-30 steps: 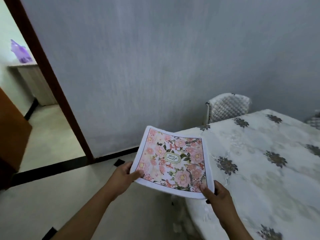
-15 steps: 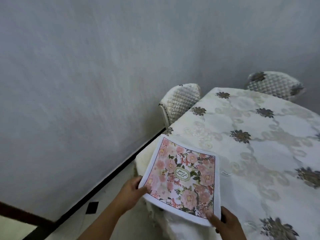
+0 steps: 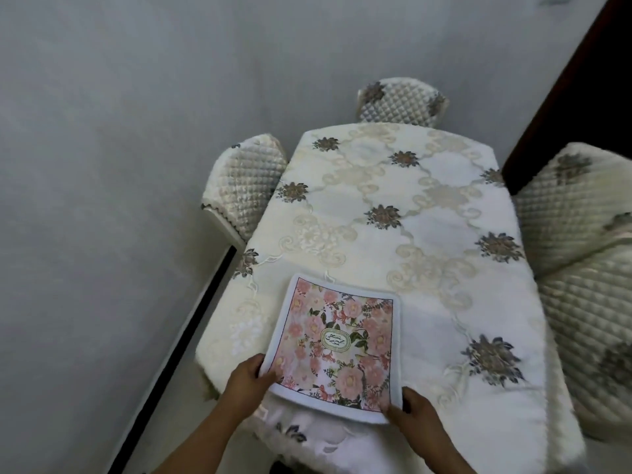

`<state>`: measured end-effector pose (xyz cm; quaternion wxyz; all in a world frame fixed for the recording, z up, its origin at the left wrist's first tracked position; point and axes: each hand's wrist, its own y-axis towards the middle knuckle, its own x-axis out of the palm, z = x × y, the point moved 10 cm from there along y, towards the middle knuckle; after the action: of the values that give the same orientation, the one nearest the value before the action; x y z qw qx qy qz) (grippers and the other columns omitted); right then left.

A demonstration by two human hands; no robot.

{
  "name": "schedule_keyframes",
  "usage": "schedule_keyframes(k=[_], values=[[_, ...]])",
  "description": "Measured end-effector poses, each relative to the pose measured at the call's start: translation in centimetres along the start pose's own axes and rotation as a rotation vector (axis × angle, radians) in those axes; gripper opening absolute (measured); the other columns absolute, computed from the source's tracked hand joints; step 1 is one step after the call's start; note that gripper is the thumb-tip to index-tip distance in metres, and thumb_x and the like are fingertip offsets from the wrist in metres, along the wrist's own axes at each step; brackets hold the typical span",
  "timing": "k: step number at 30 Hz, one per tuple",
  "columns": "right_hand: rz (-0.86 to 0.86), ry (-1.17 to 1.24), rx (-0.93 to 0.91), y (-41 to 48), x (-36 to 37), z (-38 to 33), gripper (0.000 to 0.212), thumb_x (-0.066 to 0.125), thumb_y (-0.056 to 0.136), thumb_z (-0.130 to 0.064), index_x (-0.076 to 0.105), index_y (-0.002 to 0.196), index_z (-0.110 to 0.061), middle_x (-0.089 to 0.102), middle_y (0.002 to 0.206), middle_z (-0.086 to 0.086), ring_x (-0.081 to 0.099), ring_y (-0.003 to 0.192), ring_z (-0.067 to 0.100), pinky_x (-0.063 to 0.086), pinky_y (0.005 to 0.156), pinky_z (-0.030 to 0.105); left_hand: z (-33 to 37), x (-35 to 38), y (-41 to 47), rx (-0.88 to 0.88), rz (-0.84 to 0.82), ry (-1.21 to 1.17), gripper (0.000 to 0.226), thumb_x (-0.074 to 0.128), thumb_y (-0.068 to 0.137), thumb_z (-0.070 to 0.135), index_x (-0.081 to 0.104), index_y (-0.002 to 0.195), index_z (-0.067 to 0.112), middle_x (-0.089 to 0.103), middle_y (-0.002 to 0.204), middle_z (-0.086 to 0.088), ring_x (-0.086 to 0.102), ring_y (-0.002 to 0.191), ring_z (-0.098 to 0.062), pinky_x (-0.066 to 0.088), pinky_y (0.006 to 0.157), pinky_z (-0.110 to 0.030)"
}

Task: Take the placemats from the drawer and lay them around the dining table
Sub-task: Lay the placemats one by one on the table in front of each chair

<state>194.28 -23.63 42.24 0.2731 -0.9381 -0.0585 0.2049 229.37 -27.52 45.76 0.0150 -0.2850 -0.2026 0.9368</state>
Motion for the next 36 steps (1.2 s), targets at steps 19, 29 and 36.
schedule_keyframes(k=[19, 29, 36], values=[[0.297, -0.223, 0.237, -0.5, 2.1, 1.9, 0.028, 0.071, 0.081, -0.031, 0.047, 0.086, -0.017, 0.055, 0.08, -0.002, 0.055, 0.076, 0.022, 0.034, 0.054, 0.027, -3.5, 1.0, 3.4, -0.046, -0.035, 0.214, 0.017, 0.071, 0.085, 0.022, 0.058, 0.089, 0.013, 0.062, 0.08, 0.0, 0.057, 0.069, -0.012, 0.038, 0.054, -0.022], [0.489, -0.395, 0.153, -1.2, 1.9, -0.6, 0.028, 0.062, 0.087, -0.03, 0.053, 0.099, -0.006, 0.054, 0.098, 0.014, 0.057, 0.091, 0.034, 0.042, 0.07, 0.036, -0.8, 1.1, 1.7, 0.015, 0.093, 0.318, 0.02, 0.061, 0.09, 0.018, 0.06, 0.106, 0.005, 0.059, 0.098, -0.015, 0.055, 0.091, -0.03, 0.047, 0.077, -0.036], [0.429, -0.265, 0.194, -0.5, 0.5, -0.7, 0.031, 0.055, 0.091, -0.02, 0.041, 0.064, -0.015, 0.053, 0.066, 0.004, 0.053, 0.068, 0.026, 0.04, 0.063, 0.034, -1.2, 0.2, 2.1, -0.044, 0.05, 0.198, 0.014, 0.057, 0.094, 0.015, 0.053, 0.087, 0.003, 0.059, 0.077, -0.007, 0.056, 0.067, -0.019, 0.04, 0.058, -0.031]])
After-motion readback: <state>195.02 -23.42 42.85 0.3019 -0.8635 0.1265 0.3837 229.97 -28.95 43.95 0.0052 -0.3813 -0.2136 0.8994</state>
